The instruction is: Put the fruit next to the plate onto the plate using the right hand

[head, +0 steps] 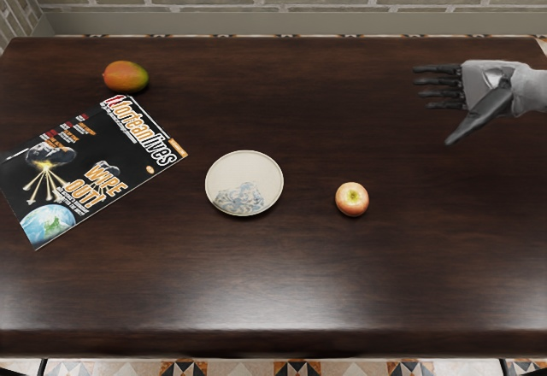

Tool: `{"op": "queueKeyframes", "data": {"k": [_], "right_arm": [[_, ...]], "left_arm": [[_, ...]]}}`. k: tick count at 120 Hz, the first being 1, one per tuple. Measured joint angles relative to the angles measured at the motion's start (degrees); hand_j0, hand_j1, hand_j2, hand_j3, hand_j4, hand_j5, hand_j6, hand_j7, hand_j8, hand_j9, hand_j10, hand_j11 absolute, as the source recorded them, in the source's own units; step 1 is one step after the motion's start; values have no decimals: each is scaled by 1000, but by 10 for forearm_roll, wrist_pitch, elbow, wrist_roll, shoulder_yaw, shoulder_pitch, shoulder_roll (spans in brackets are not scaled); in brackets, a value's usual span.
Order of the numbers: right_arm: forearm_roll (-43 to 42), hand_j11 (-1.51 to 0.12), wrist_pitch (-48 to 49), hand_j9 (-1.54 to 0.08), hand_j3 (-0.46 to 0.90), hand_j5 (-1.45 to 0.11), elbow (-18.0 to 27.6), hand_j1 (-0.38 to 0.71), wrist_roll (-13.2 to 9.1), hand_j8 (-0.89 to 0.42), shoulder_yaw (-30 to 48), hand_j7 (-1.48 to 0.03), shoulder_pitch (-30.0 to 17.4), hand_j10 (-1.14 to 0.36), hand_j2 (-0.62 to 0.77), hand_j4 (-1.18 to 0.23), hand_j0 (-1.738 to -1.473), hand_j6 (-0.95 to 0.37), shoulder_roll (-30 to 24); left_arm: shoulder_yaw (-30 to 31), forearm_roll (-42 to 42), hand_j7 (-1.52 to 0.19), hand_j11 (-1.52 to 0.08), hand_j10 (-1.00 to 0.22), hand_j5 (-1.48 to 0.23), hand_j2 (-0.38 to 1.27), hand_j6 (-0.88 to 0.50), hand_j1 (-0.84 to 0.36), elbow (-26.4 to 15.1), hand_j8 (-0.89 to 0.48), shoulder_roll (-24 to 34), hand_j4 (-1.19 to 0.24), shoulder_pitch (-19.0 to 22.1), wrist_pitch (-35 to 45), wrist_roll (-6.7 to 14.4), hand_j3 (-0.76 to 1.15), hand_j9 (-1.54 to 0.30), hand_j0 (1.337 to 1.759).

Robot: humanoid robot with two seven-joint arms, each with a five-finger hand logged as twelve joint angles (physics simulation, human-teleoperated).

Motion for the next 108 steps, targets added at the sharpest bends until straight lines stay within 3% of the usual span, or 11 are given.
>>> {"op": "queueKeyframes", "data": {"k": [18,24,41,53,64,81,108], "right_arm": [[1,-60,0,-60,0,-60,3,-295,-35,-46,9,-60,2,-46,-8,-47,-1658,-47,8],[-18,-60,0,-60,0,-60,13,-295,-55,-46,13,-60,2,-46,-8,-46,-1658,-46,7],[-150,-60,0,-60,0,-60,174,-295,-91,-47,29,-60,2,-47,-8,-47,-1658,-48,-55],[-255,-61,-61,-61,0,-61,266,-294,-98,-49,27,-61,-7,-49,-9,-49,-1658,-50,-73],[-331,-61,-177,-61,0,-61,312,-294,-100,-50,21,-61,-31,-49,-8,-50,-1658,-51,-65],[-422,-61,-316,-61,0,-61,340,-295,-102,-52,8,-61,-74,-50,-8,-51,-1658,-53,-21],[-462,-69,-362,-69,0,-69,355,-288,-102,-58,-20,-68,-93,-56,-8,-57,-1658,-59,33]], "left_arm": [[0,0,-318,-318,-245,-318,49,-245,55,0,-245,0,-245,0,0,0,0,-318,1658],[0,0,-318,-318,-245,-318,49,-245,55,0,-245,0,-245,0,0,0,0,-318,1658],[0,0,-318,-318,-245,-318,49,-245,55,0,-245,0,-245,0,0,0,0,-318,1658],[0,0,-318,-318,-245,-318,49,-245,55,0,-245,0,-245,0,0,0,0,-318,1658],[0,0,-318,-318,-245,-318,49,-245,55,0,-245,0,-245,0,0,0,0,-318,1658],[0,0,-318,-318,-245,-318,49,-245,55,0,-245,0,-245,0,0,0,0,-318,1658],[0,0,-318,-318,-245,-318,49,-245,55,0,-245,0,-245,0,0,0,0,-318,1658]]}}
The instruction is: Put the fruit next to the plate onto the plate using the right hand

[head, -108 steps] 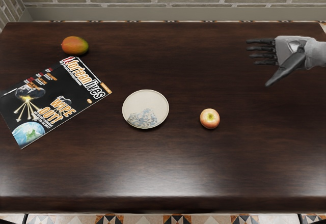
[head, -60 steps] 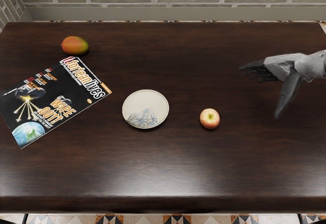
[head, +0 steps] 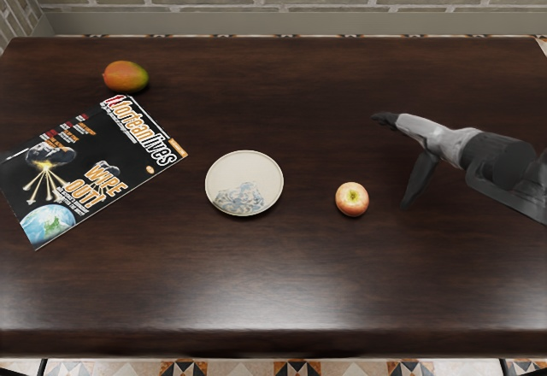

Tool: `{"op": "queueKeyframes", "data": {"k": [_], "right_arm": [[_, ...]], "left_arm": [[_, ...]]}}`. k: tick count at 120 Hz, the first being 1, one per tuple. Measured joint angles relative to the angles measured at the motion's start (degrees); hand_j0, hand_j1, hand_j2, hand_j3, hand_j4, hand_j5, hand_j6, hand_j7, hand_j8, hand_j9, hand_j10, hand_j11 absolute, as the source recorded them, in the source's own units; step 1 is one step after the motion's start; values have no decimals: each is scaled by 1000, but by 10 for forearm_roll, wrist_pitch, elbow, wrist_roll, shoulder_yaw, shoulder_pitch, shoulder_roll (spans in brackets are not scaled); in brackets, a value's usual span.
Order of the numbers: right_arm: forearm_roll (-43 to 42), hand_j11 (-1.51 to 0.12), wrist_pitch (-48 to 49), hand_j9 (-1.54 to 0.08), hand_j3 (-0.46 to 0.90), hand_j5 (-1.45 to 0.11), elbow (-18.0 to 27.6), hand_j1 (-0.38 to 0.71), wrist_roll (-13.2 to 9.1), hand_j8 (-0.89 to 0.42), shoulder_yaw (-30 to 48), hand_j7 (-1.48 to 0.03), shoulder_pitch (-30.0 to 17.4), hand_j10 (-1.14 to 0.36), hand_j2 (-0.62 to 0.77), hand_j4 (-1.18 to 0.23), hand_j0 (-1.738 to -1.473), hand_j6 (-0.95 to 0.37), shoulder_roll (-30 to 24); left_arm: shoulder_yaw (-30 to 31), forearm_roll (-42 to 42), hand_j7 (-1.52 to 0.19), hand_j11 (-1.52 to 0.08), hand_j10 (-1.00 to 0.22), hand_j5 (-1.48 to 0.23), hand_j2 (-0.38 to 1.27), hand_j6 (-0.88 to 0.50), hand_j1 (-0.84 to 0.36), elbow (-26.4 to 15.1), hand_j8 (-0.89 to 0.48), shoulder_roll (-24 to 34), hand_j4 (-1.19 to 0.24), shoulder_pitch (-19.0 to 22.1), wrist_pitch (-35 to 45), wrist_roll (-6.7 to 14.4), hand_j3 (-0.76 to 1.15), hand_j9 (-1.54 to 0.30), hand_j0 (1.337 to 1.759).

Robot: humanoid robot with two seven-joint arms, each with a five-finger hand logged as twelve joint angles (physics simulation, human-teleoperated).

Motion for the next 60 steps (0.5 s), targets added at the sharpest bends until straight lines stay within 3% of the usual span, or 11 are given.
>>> {"op": "queueKeyframes", "data": {"k": [60], "right_arm": [[-48,-178,-106,-178,0,-178,19,-187,2,-140,-6,-178,-68,-139,-25,-140,-1658,-141,59]], "left_arm": [[0,0,-318,-318,-245,-318,49,-245,55,0,-245,0,-245,0,0,0,0,-318,1658]]}}
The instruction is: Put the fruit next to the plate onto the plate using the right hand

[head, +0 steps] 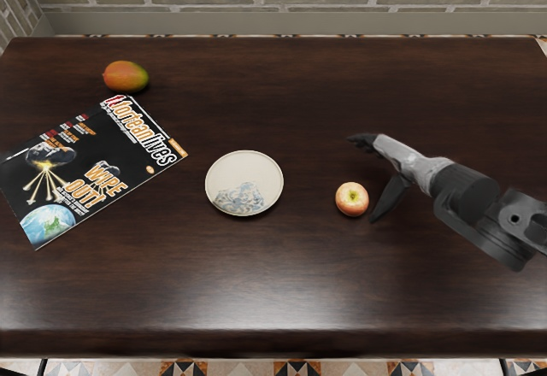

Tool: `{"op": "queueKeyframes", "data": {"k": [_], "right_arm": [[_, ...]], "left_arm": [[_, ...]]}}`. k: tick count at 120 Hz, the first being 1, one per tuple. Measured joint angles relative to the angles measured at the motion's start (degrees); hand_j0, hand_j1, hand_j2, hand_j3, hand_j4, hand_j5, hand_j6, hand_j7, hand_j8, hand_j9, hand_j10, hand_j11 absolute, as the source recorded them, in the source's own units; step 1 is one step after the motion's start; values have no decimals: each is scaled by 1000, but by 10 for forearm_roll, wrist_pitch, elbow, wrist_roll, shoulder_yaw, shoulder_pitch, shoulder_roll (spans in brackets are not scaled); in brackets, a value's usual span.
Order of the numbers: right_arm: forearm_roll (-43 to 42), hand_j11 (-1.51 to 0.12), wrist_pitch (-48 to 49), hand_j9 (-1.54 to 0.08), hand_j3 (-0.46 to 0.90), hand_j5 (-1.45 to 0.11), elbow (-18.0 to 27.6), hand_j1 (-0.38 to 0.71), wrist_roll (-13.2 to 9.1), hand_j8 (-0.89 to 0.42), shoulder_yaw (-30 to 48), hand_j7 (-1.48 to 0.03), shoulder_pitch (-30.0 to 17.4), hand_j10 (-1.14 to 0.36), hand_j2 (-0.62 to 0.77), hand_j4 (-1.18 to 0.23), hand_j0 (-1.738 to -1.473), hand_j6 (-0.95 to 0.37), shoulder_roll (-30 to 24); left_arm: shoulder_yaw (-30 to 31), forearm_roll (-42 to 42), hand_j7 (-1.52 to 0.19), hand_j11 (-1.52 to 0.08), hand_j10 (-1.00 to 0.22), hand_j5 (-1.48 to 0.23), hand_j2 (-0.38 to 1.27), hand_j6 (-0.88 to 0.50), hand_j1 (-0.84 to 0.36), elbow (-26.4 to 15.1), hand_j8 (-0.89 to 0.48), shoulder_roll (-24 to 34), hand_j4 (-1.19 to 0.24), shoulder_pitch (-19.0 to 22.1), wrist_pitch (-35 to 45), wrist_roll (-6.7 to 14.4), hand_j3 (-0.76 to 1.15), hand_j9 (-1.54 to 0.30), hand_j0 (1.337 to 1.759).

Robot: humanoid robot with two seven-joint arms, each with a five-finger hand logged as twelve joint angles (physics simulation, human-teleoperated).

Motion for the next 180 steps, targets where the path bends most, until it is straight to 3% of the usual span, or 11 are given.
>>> {"op": "queueKeyframes", "data": {"k": [71,138,154,180], "right_arm": [[-60,-348,-74,-348,0,-348,-2,-30,0,-270,-1,-347,-58,-269,-51,-269,-1658,-271,49],[-71,-575,-100,-575,0,-574,-4,172,-2,-430,-4,-573,-68,-440,-35,-441,-1658,-443,59],[-72,-627,-100,-627,0,-623,-3,223,-2,-362,-6,-621,-67,-476,31,-478,-1658,-473,59],[-71,-682,-99,-685,0,-683,-3,231,-2,-376,-6,-677,-63,-516,133,-518,-1658,-488,59]], "left_arm": [[0,0,-318,-318,-245,-318,49,-245,55,0,-245,0,-245,0,0,0,0,-318,1658],[0,0,-318,-318,-245,-318,49,-245,55,0,-245,0,-245,0,0,0,0,-318,1658],[0,0,-318,-318,-245,-318,49,-245,55,0,-245,0,-245,0,0,0,0,-318,1658],[0,0,-318,-318,-245,-318,49,-245,55,0,-245,0,-245,0,0,0,0,-318,1658]]}}
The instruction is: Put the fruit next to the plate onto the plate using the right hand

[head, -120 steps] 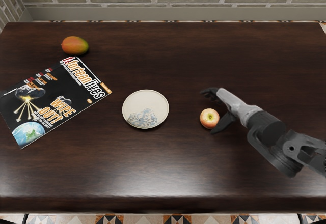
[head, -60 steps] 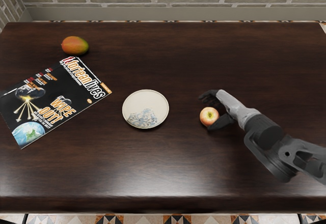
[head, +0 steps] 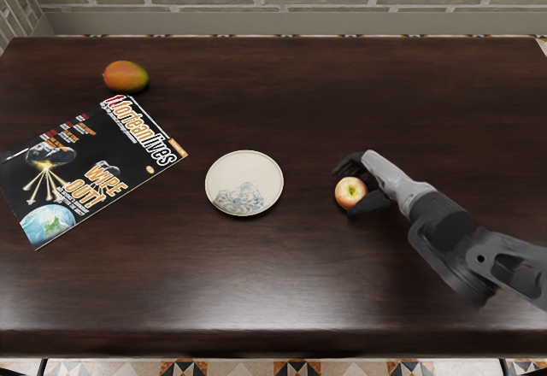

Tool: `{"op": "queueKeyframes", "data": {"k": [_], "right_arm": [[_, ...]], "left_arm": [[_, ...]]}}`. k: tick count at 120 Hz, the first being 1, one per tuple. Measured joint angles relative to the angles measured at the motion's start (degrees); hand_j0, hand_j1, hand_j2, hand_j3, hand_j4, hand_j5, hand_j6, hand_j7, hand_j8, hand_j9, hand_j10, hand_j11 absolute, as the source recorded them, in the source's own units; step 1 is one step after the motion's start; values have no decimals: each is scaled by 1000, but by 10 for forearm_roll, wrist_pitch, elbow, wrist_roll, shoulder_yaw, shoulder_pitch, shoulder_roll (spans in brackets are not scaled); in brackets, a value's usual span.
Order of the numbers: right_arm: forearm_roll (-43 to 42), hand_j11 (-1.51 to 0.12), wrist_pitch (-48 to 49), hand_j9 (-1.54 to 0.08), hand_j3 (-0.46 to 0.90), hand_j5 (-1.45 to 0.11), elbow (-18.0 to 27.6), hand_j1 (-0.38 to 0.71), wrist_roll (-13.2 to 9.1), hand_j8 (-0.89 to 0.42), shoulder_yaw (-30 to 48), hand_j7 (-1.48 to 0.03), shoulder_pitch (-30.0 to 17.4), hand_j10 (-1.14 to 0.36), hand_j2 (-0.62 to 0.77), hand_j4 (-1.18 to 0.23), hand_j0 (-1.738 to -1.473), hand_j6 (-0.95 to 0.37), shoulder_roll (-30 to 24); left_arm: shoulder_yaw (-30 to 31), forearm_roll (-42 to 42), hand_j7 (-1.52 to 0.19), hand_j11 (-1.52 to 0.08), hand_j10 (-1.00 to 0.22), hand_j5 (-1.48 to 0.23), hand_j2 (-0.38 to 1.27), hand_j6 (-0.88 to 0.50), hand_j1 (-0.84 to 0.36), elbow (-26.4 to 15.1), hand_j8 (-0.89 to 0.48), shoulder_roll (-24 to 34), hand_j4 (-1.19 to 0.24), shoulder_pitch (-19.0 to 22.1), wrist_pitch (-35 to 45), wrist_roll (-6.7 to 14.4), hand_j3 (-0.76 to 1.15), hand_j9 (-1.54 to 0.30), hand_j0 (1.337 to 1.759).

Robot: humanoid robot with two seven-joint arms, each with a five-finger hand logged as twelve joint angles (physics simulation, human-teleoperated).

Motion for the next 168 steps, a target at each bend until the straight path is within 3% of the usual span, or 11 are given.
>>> {"op": "queueKeyframes", "data": {"k": [55,136,168], "right_arm": [[5,-739,1,-741,0,-741,0,223,0,-393,8,-731,24,-535,188,-555,-1658,-515,9],[8,-760,0,-761,1,-762,-4,228,-19,-387,9,-747,64,-530,209,-562,-1658,-512,100],[5,-760,0,-762,0,-761,-41,228,-21,-386,9,-747,73,-527,207,-564,-1658,-512,159]], "left_arm": [[0,0,-318,-318,-245,-318,49,-245,55,0,-245,0,-245,0,0,0,0,-318,1658],[0,0,-318,-318,-245,-318,49,-245,55,0,-245,0,-245,0,0,0,0,-318,1658],[0,0,-318,-318,-245,-318,49,-245,55,0,-245,0,-245,0,0,0,0,-318,1658]]}}
